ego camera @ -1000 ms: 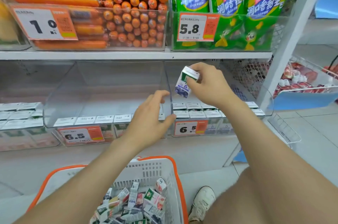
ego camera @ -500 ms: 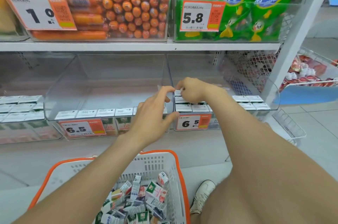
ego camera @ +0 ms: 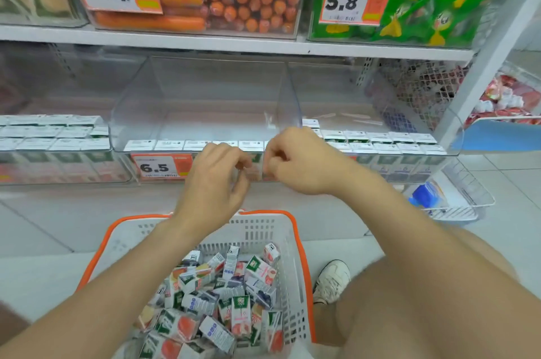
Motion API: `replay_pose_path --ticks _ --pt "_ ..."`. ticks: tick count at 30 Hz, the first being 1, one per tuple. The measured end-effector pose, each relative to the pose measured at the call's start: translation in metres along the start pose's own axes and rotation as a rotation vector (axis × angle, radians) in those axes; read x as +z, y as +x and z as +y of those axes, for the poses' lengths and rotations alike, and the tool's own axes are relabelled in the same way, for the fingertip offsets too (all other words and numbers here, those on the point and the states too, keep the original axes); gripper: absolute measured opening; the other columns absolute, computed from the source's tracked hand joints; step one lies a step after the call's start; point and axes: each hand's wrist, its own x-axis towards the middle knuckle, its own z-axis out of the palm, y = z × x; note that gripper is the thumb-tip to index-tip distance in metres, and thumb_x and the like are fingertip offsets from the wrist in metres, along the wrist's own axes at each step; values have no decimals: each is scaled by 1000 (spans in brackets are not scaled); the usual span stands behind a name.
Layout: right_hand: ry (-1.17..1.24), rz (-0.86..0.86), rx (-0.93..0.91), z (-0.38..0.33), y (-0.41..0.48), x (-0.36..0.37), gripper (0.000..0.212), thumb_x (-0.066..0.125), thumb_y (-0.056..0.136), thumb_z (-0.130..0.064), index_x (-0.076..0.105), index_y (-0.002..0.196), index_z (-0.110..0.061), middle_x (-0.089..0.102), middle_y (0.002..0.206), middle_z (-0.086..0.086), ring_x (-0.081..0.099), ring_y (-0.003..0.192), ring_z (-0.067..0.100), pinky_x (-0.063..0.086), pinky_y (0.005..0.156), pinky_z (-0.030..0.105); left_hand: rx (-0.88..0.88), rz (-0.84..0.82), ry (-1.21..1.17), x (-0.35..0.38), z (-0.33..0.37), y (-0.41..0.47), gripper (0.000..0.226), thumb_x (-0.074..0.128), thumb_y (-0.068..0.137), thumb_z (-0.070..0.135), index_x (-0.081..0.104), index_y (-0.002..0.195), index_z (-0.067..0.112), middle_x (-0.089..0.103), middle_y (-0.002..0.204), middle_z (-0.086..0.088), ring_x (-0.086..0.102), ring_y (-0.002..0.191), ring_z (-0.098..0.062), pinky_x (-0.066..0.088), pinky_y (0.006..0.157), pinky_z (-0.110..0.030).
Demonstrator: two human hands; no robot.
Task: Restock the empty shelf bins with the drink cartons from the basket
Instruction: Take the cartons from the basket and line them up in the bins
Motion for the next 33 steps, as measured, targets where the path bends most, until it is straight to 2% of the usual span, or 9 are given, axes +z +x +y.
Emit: replay_pose_path --ticks 3,6,13,18,21,24,28,31,33 --pt "-125 -385 -84 -19 -8 49 33 49 95 -9 49 62 -12 49 59 6 46 58 22 39 57 32 -58 -208 27 5 -19 -46 11 64 89 11 64 97 19 57 93 9 50 91 -20 44 81 -40" --pt "-236 -654 -110 -29 -13 109 32 48 98 -12 46 66 -13 48 63 5 42 58 24 46 60 39 -196 -517 -4 16 -43 -93 17 66 93 14 62 96 30 55 92 14 50 93 -14 50 85 -39" --pt "-313 -837 -72 -11 -10 219 33 47 98 -4 44 66 -12 45 66 6 40 59 24 40 57 36 -513 -927 36 51 -87 -179 23 63 97 15 73 117 22 69 124 0 64 112 -21 53 99 -39" --pt "-320 -880 20 27 -6 265 36 51 96 5 40 66 -13 42 69 7 38 56 21 38 55 34 -591 -956 179 76 -108 -217 56 68 93 9 52 146 19 50 148 -9 40 142 -34 38 118 -50" --pt "-356 -922 83 46 -5 290 12 56 93 7 58 87 -2 49 77 7 42 58 18 35 49 29 -690 -978 196 89 -123 -230 68 67 95 10 39 156 18 38 157 -16 26 152 -40 34 121 -58" --pt "-349 -910 60 61 -9 317 15 59 97 0 58 110 -6 54 88 5 54 72 19 41 54 28 -762 -1008 174 103 -134 -241 57 64 101 22 40 152 15 41 155 -20 31 149 -43 38 118 -59" --pt "-294 -796 -28 64 -12 350 24 59 92 3 66 113 -7 59 111 9 61 98 25 55 77 37 -805 -920 130 112 -136 -243 46 69 96 6 48 134 17 39 148 -20 40 141 -44 45 111 -56" --pt "-287 -792 -85 60 -16 367 26 63 88 1 65 112 -8 53 110 10 58 102 28 49 74 38 -830 -880 75 114 -132 -241 40 75 92 8 50 122 19 40 140 -15 54 121 -39 50 99 -49" --pt "-270 -869 -53 59 -21 375 43 66 87 1 60 128 -11 50 118 12 59 107 31 48 72 38 -853 -855 43 113 -130 -241 42 79 88 12 51 118 22 42 140 -15 55 125 -38 49 97 -46"
